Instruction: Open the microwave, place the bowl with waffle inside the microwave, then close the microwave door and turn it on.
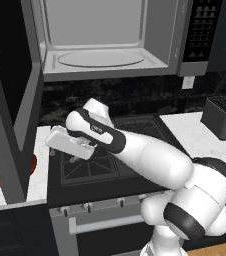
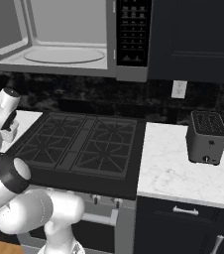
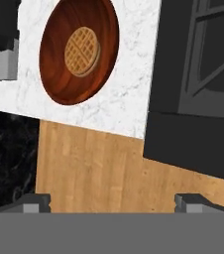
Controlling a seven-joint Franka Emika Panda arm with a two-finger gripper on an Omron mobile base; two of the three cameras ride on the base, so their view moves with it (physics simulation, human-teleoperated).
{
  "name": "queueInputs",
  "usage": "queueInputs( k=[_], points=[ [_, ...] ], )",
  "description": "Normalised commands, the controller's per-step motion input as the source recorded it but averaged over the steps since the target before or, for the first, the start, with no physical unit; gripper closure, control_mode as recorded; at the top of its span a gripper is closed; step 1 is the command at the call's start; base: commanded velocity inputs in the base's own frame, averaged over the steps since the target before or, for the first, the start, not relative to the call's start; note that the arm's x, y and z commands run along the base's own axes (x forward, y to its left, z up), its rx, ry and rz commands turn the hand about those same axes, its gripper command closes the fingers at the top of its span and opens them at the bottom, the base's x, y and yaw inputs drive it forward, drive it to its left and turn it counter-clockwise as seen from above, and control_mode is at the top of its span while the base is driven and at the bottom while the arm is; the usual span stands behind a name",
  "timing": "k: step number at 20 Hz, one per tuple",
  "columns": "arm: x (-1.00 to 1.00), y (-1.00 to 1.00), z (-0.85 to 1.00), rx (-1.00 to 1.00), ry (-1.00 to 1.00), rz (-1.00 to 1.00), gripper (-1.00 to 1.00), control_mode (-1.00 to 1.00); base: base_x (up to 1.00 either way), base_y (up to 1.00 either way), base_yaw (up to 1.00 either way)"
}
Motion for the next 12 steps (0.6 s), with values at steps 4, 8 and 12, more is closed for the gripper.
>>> queueInputs(
  k=[4,8,12],
  points=[
    [0.46,0.16,-0.27,-0.04,0.00,0.00,-1.00,-1.00,0.00,0.00,0.00],
    [0.35,0.28,-0.42,-0.05,0.00,0.00,-1.00,-1.00,0.00,0.00,0.00],
    [0.34,0.42,-0.37,-0.07,0.00,0.00,-1.00,-1.00,0.00,0.00,0.00]
  ],
)
